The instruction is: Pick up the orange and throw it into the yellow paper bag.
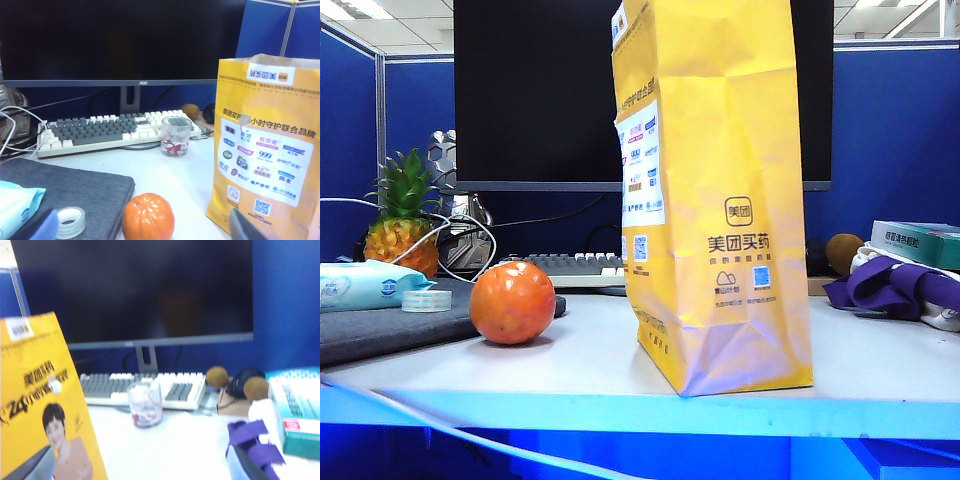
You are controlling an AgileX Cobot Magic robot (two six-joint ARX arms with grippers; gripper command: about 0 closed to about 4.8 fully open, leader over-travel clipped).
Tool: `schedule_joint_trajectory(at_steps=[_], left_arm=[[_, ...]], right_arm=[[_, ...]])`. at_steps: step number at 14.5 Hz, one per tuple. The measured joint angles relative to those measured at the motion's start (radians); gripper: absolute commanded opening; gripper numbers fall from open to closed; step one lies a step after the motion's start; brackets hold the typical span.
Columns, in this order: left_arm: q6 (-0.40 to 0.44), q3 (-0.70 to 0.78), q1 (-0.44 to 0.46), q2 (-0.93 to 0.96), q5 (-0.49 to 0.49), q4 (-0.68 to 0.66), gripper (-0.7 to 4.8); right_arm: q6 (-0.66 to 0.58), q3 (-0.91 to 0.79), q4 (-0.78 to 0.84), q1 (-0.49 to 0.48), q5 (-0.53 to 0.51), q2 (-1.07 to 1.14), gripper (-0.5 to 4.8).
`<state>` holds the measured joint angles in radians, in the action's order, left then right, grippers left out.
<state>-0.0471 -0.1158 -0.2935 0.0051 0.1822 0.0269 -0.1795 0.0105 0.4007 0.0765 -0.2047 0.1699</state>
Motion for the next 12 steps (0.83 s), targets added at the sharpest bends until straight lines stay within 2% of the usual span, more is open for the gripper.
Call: schedule_joint_trajectory(at_steps=[5,6,10,12], left_arm=[[-0.003,0.0,0.0,0.0,-0.011,0.007,4.79],[-0.032,-0.017,0.0,0.0,-0.011,-0.002,4.79],[-0.062,-0.068,0.0,0.02,-0.021,0.003,4.79],[-0.072,-0.13,0.0,0.142,-0.021,-0.003,4.79]], right_arm=[[0.0,0.0,0.04,0.0,-0.004,0.0,4.79],[-0.001,0.019,0.043,0.0,-0.056,0.002,4.79],[-0.004,0.176,0.05,0.001,-0.063,0.009,4.79],[-0.024,0.338,-0.067,0.001,-0.107,0.074,4.79]])
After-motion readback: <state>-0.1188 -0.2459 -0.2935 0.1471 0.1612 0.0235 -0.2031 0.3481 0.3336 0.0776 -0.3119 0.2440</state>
